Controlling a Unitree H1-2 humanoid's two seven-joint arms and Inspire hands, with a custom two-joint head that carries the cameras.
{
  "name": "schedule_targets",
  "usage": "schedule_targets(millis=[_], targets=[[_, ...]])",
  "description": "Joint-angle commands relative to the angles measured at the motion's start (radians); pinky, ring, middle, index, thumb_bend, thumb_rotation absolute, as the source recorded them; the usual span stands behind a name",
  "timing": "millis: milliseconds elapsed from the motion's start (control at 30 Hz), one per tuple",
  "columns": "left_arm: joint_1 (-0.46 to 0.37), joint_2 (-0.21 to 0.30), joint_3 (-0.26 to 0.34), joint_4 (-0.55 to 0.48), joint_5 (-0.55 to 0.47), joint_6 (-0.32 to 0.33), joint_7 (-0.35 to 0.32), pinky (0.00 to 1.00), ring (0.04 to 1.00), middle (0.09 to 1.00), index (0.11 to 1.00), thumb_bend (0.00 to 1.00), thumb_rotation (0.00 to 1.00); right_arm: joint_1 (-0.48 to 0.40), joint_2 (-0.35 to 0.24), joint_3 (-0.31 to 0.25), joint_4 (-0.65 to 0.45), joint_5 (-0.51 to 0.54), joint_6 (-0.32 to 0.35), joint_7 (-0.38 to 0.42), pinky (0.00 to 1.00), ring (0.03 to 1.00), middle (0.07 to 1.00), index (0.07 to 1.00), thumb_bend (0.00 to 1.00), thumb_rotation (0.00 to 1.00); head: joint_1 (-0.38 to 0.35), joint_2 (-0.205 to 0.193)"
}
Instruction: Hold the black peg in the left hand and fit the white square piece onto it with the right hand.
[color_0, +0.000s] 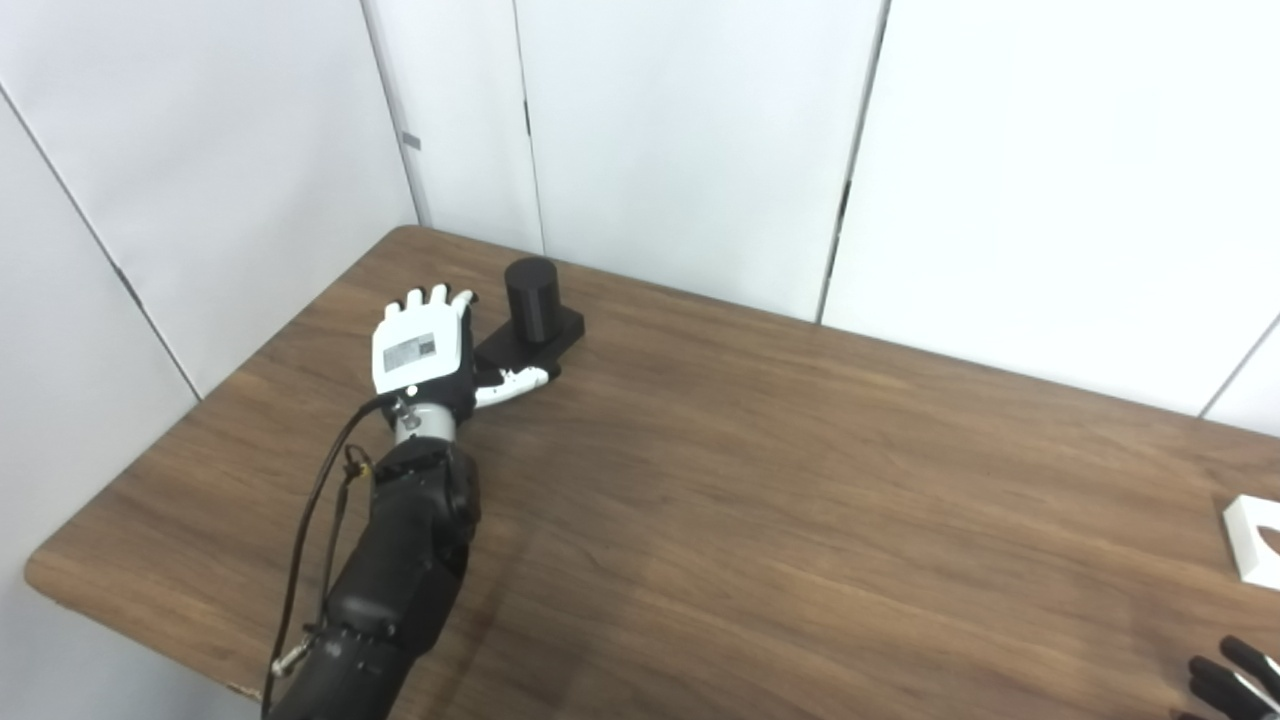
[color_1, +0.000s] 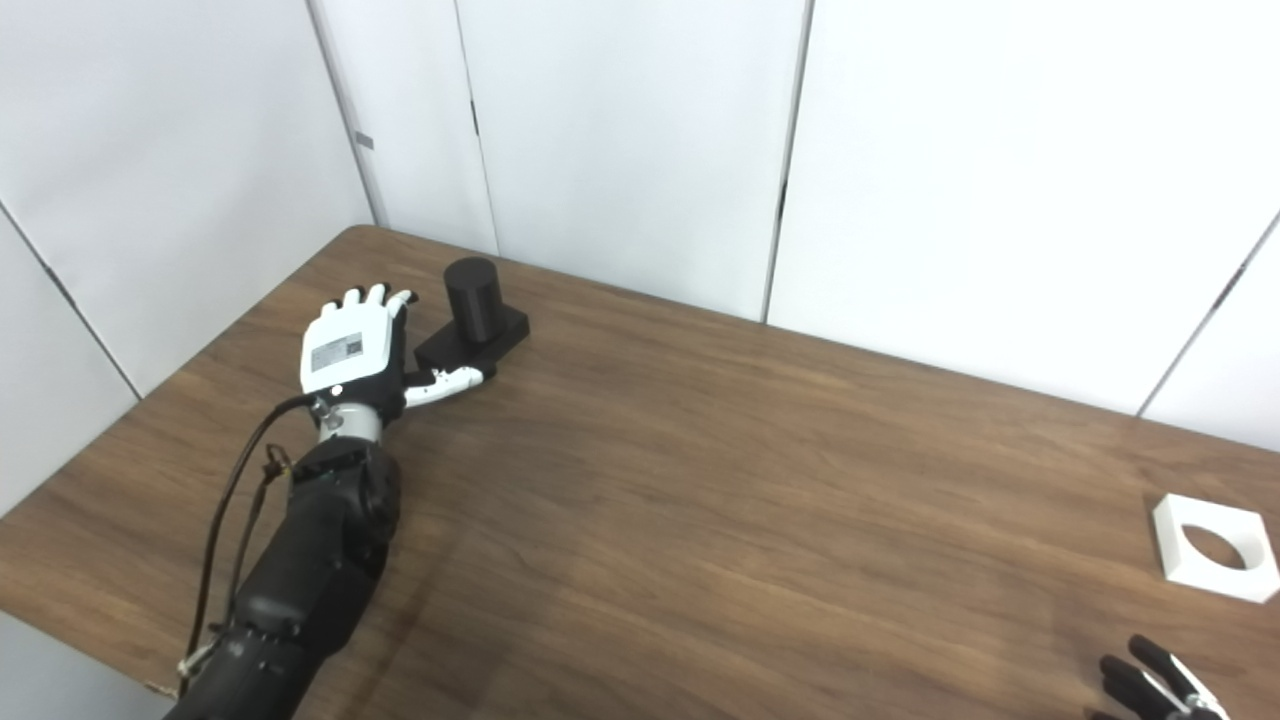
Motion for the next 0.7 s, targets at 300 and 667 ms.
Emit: schedule_targets(millis=[300,667], targets=[[-0.137,-0.023,0.054,0.149,0.057,0.003,0.028,0.98,0.958,0.93,0.838,0.88,0.74,-0.005,0.027,0.009,-0.024,-0.007,-0.018,-0.002,0.73,0.81,0.773,0.818,0.75,1.0,-0.007,-0.003],[-0.212,-0.023,0.045,0.294,0.083,0.004,0.029,0.94,0.925,0.902,0.821,0.9,0.73,-0.004,0.031,0.013,-0.029,0.004,-0.011,-0.001,0.72,0.807,0.78,0.825,0.77,1.0,-0.015,0.0]])
